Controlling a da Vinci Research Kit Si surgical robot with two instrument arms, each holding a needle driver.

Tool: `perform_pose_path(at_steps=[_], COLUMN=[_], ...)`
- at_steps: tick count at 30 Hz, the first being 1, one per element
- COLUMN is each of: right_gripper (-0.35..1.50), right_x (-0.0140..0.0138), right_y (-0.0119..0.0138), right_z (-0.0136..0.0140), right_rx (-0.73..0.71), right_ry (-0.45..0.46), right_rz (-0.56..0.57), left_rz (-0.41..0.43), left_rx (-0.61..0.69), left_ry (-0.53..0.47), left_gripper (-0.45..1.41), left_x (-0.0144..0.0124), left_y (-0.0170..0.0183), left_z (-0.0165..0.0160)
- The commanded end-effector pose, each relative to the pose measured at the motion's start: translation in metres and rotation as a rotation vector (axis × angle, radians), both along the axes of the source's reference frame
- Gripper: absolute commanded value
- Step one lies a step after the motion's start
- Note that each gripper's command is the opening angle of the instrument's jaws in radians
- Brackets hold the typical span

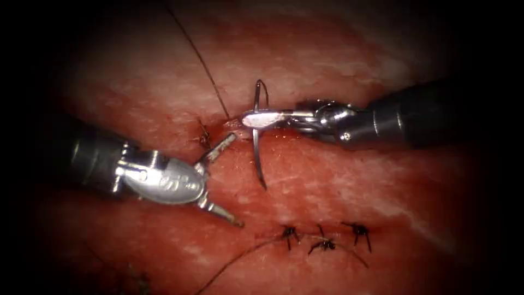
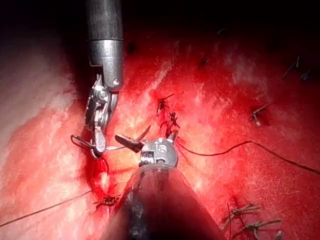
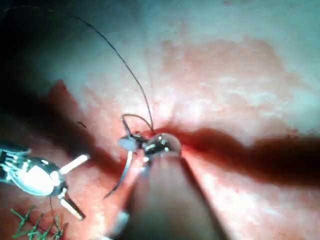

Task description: Wound Closure

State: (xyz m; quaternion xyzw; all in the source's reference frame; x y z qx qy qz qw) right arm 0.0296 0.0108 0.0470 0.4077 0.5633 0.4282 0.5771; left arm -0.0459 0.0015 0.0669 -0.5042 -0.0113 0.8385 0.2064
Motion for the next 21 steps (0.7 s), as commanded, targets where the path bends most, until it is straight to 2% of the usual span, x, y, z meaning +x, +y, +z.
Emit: perform_pose_path(at_steps=[1, 3, 5, 6, 9, 12, 17, 21], right_gripper=[-0.35, -0.35, -0.35, -0.35, -0.35, -0.35, -0.35, -0.35], right_x=[0.0004, 0.0006, 0.0008, 0.0009, 0.001, 0.001, 0.0009, 0.0009], right_y=[-0.0008, -0.0007, -0.0006, -0.0006, -0.0002, 0.0002, 0.0006, 0.0009], right_z=[0.0008, 0.0008, 0.0008, 0.0008, 0.0006, 0.0007, 0.0007, 0.0005], right_rx=[-0.074, -0.163, -0.281, -0.316, -0.443, -0.494, -0.546, -0.59], right_ry=[0.0, -0.002, -0.009, -0.011, -0.012, -0.014, -0.02, -0.023], right_rz=[0.004, 0.006, 0.009, 0.01, 0.017, 0.021, 0.032, 0.04], left_rz=[-0.008, -0.008, -0.026, -0.04, -0.044, -0.019, -0.011, 0.027], left_rx=[0.028, 0.057, 0.109, 0.139, 0.247, 0.299, 0.34, 0.357], left_ry=[-0.008, -0.026, -0.043, -0.051, -0.023, 0.031, 0.079, 0.15], left_gripper=[0.77, 0.2, -0.16, -0.43, -0.45, -0.45, -0.45, -0.45], left_x=[0.0, 0.0006, 0.0013, 0.0016, 0.002, 0.0019, 0.0011, 0.0006], left_y=[-0.0006, -0.0004, -0.0002, 0.0, 0.0011, 0.0018, 0.0027, 0.0032], left_z=[0.0004, 0.0004, 0.0008, 0.0011, 0.003, 0.0049, 0.0081, 0.0106])
